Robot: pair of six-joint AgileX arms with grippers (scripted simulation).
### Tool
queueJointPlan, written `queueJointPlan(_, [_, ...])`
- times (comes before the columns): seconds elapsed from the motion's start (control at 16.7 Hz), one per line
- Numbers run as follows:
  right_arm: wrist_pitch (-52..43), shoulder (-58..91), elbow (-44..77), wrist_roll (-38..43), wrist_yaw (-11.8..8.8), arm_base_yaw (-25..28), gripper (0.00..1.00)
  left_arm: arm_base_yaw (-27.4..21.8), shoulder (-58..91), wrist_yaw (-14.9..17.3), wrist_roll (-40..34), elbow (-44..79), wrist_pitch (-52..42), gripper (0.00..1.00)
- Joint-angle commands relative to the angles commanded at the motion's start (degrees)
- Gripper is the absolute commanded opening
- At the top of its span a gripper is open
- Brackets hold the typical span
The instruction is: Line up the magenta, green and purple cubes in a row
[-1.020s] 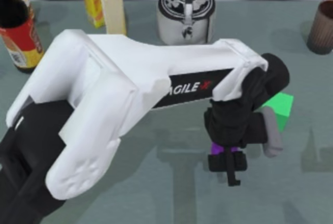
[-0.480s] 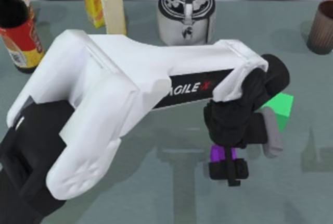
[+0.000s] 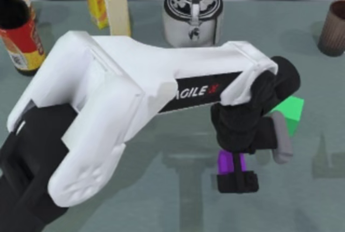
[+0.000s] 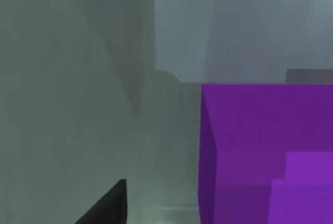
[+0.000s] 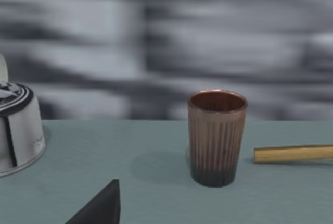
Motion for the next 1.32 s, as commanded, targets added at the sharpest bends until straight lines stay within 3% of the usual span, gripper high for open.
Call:
queueJointPlan(0.18, [0.0,0.0,0.0,0.0,0.0,0.0,1.0,0.2,-0.2,0.0,0.0,0.9,-1.0,1.0])
queueJointPlan(0.6, [0.0,0.0,0.0,0.0,0.0,0.0,1.0,1.2,-3.6,0.0,-0.1,9.7,-13.3,1.0])
queueJointPlan(1.02, [-0.9,1.6,1.6,-0.8,0.1,0.2,1.0,1.7,-5.1,-0.1,-0.5,8.1,-12.4,1.0])
queueJointPlan(1.32, [-8.3,15.0,13.6,-7.0,0.2,2.1,1.0,8.9,-19.5,-0.8,-4.9,-4.8,-4.5,1.0])
